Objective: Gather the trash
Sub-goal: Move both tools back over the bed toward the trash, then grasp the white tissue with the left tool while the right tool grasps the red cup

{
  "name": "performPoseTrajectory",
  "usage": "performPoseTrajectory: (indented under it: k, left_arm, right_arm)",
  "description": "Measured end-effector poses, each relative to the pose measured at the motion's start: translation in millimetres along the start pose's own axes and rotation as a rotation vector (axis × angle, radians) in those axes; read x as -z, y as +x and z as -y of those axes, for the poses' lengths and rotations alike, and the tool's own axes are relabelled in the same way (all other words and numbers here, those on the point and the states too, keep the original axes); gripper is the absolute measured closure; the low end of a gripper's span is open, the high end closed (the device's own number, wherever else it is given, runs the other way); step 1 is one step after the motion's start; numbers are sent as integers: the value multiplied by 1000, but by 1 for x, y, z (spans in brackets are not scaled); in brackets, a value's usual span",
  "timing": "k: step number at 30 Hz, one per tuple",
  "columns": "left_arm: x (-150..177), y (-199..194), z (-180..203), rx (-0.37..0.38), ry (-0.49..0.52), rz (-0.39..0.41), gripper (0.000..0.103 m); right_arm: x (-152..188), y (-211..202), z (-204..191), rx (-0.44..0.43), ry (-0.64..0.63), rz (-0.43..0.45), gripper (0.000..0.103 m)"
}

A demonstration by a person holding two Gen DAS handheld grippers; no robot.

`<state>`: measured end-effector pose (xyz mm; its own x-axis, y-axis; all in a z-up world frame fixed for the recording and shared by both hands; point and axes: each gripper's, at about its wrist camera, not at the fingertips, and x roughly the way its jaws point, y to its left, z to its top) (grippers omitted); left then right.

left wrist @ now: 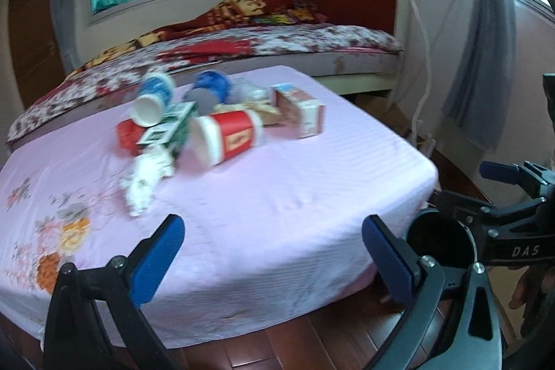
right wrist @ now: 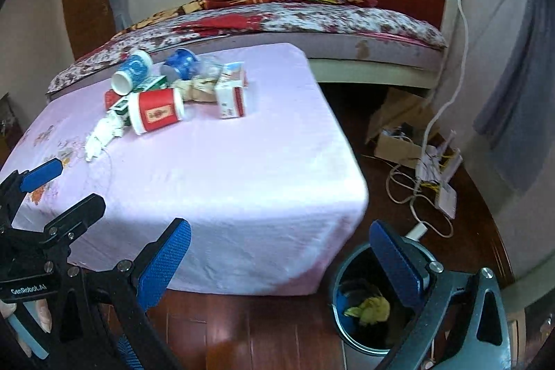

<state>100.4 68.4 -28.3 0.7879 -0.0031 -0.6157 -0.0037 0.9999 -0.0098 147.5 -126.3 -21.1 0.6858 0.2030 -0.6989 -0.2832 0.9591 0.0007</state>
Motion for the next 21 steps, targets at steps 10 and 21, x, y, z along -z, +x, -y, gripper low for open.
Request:
performPoseTrajectory:
  k: [10, 21]
  left_arm:
    - [6, 12, -82, -96, -106, -8, 2]
    - [-3, 46, -135, -118, -144, -21, 12]
  right_arm:
    - [-23, 32, -52, -81, -16, 5, 0]
    - [-64, 87, -119, -154, -87, 11, 0]
